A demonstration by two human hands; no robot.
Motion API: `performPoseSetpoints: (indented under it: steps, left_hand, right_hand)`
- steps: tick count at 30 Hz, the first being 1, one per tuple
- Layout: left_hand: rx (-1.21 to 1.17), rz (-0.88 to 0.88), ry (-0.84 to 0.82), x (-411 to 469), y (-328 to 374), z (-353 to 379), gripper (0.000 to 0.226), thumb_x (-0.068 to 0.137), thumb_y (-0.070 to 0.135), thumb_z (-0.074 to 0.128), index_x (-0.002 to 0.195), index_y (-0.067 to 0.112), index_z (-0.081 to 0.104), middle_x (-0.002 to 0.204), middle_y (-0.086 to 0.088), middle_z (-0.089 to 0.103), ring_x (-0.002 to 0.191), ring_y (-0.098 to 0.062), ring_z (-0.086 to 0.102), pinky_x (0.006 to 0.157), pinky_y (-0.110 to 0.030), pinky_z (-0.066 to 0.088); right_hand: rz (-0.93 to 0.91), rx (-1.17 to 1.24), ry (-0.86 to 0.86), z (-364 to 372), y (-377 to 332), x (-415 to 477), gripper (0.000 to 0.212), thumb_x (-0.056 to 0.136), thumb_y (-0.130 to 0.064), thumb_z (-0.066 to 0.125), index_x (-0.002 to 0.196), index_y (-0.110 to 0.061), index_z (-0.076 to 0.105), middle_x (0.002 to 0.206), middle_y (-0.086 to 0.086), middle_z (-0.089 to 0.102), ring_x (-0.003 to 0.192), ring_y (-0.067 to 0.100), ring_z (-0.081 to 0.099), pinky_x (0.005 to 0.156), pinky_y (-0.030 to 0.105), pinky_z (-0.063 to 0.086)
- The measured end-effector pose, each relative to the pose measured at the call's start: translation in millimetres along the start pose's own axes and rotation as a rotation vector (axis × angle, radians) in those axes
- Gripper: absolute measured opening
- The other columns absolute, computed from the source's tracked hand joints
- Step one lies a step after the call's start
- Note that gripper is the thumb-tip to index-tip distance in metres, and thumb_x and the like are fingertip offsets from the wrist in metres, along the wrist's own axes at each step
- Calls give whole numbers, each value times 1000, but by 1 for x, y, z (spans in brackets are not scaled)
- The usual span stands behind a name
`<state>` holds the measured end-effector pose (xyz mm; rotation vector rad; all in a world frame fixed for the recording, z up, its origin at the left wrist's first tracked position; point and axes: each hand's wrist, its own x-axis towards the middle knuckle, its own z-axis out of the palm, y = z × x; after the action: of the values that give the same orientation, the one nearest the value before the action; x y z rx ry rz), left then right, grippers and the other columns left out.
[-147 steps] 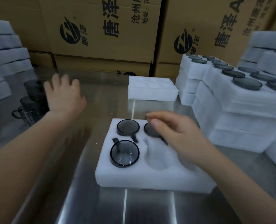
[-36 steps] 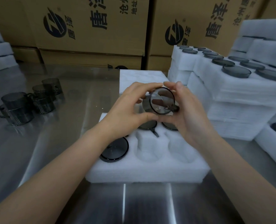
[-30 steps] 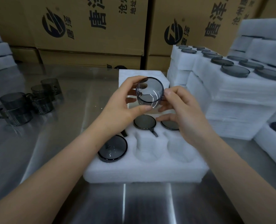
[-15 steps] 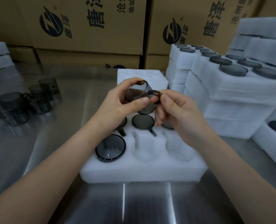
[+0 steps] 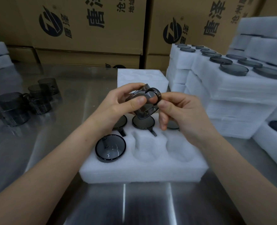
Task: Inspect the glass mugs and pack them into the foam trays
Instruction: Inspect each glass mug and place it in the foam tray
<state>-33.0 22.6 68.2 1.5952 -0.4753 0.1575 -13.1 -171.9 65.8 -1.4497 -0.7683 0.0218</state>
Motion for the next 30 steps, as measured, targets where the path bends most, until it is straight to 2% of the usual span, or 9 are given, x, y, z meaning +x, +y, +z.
performPoseSetpoints:
  steps: [4,9,12,14,17,22,24,27,30]
  left_hand:
    - [-12,-4,-24,0,0,2,46,77,16,63,123,8,58,107,-6,68,98,-15,65,81,-24,50]
    - [87,-7,-74,0,0,5,63,64,5,84,120,6,56,103,-6,70,98,-16,68,87,-26,52]
    - [192,-8,-99,0,-1,8,63,62,-2,86,115,7,53,110,-8,64,98,-23,68,88,-37,56]
    - [198,1,-60,1,-2,8,62,60,-4,87,109,11,52,112,-7,59,97,-25,67,90,-42,56]
    - [58,42,34,0,-3,6,56,59,-1,80,103,14,49,111,-7,54,95,-16,66,87,-33,55]
    - [-15,102,98,0,-3,3,53,63,3,80,105,14,49,99,5,64,91,-7,65,79,-20,51]
    - [5,98,85,0,-2,3,54,64,3,78,109,14,50,98,9,68,93,-10,66,81,-25,53]
    - [101,86,51,-1,-2,5,67,62,6,81,122,17,53,110,3,68,105,-15,66,94,-35,53]
    - [265,111,-9,-2,1,6,70,60,9,87,124,17,59,116,3,67,113,-12,63,100,-33,49]
  right_hand:
    - [50,67,-19,-2,-1,1,14,76,-34,75,84,-23,79,40,-2,49,39,15,49,55,22,48]
    - [80,45,67,0,-4,2,49,60,-60,78,57,-13,67,33,-3,39,34,15,36,43,22,36]
    - [46,-39,173,6,-3,0,59,66,-56,76,52,-4,53,35,-1,41,34,12,34,41,21,33]
    - [13,-40,213,9,-2,0,45,74,-56,64,58,-14,63,40,1,47,38,12,42,47,21,41]
    - [-8,-17,239,6,-3,2,17,86,-40,62,88,-27,72,56,-1,54,51,14,53,58,25,50]
    - [126,-17,64,1,2,4,54,78,-46,70,129,-37,56,110,6,65,84,22,70,68,36,56]
    - [112,15,25,2,1,3,56,76,-44,72,129,-36,57,115,9,65,81,26,70,65,34,56]
    - [79,63,57,3,1,2,44,74,-31,78,116,-29,63,104,-2,68,67,28,68,54,33,55]
    - [60,0,116,6,-1,1,36,73,-23,77,103,-16,57,91,-13,68,60,24,67,45,30,53]
